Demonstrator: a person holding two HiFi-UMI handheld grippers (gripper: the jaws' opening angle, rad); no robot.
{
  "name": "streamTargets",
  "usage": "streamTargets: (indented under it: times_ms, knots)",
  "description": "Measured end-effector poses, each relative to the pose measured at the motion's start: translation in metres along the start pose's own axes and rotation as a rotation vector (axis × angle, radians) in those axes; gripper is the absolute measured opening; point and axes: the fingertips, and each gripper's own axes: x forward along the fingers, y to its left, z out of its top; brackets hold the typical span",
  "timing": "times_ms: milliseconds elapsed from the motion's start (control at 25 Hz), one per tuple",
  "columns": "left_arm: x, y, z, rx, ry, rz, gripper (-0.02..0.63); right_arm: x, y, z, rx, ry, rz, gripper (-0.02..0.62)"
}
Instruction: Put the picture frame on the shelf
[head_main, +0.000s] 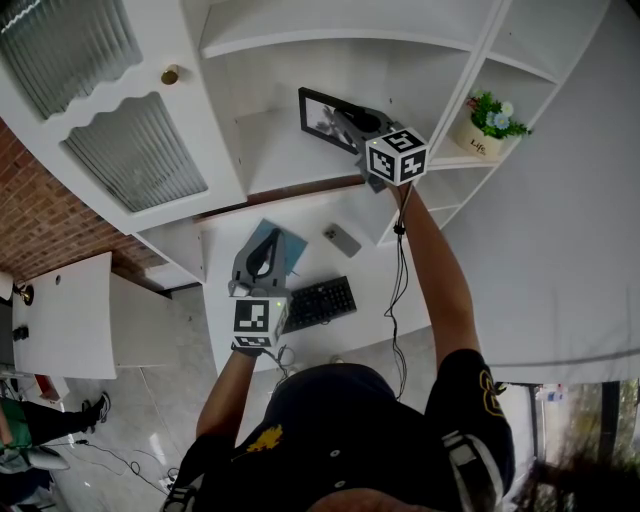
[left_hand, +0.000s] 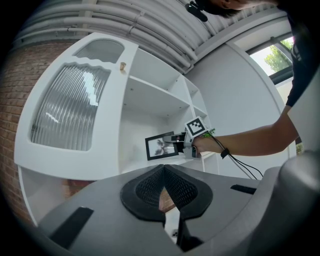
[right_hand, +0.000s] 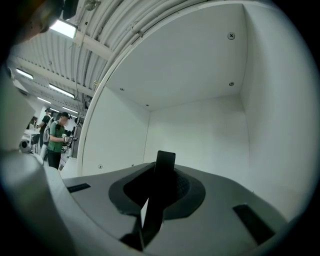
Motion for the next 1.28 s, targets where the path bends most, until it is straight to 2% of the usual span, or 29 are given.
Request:
streamTargets:
  times_ms: [720, 840, 960, 1280]
  knots:
    - [0.000, -0.002, 0.001, -0.002, -0.003, -0.015, 0.018, -0.001, -0.007, -0.004, -0.051, 0.024, -0.023, 0.035]
    - [-0.001, -0.002, 0.001, -0.004, -0.005, -0.018, 0.018, 0.000, -0.007, -0.004, -0.060, 0.031, -0.013, 0.049]
    - [-0.002, -0.001, 0.002, -0.006, -0.007, -0.016, 0.018, 0.001, -0.009, -0.010, -0.068, 0.056, -0.005, 0.106]
    - [-0.002, 0.000, 0.006, -0.005, -0.015, -0.013, 0.018, 0.000, -0.014, -0.008, -0.073, 0.057, -0.031, 0.111]
